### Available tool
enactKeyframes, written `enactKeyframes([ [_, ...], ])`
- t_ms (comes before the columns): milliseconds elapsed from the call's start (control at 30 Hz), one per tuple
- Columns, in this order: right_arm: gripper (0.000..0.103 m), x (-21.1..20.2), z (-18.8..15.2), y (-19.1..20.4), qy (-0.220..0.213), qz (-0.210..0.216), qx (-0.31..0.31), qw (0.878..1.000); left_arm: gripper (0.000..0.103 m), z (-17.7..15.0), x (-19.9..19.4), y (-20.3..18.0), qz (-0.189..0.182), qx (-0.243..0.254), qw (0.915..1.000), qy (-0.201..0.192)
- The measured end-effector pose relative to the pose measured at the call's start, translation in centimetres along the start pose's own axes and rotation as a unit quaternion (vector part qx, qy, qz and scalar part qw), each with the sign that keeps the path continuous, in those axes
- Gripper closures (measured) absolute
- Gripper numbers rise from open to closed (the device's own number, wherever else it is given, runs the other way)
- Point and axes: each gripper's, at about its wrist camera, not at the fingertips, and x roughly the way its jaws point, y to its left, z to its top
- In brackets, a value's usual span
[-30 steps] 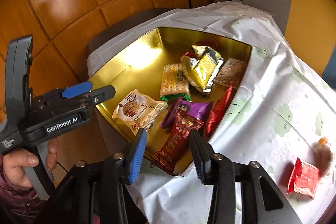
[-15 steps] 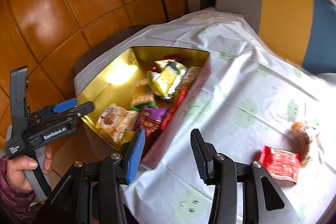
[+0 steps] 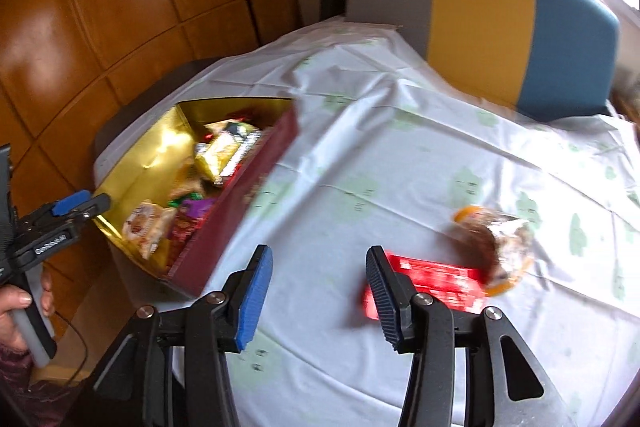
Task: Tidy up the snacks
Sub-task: 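Move both tools back toward the remaining snacks on the table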
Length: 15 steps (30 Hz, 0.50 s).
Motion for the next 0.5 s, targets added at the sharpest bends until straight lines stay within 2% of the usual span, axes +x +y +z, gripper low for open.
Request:
enactKeyframes([
  [300, 0.045, -1.7, -0.3, -6.9, 0.002, -0.065, 0.037, 0.997, 0.036, 0.1, -0.8, -2.8, -0.016, 0.041, 0.9990, -0.007],
  [400, 0.039, -2.1, -0.5, -10.1, 0.000, -0.102, 0.062, 0.993, 0.036, 0.1, -1.0, -4.1, -0.023, 0.060, 0.9979, -0.006],
  [500, 0.032, -2.2, -1.4, -14.2, -0.009, -0.141, 0.119, 0.983, 0.036, 0.1, -1.1, -5.3, -0.028, 0.075, 0.9967, -0.007],
])
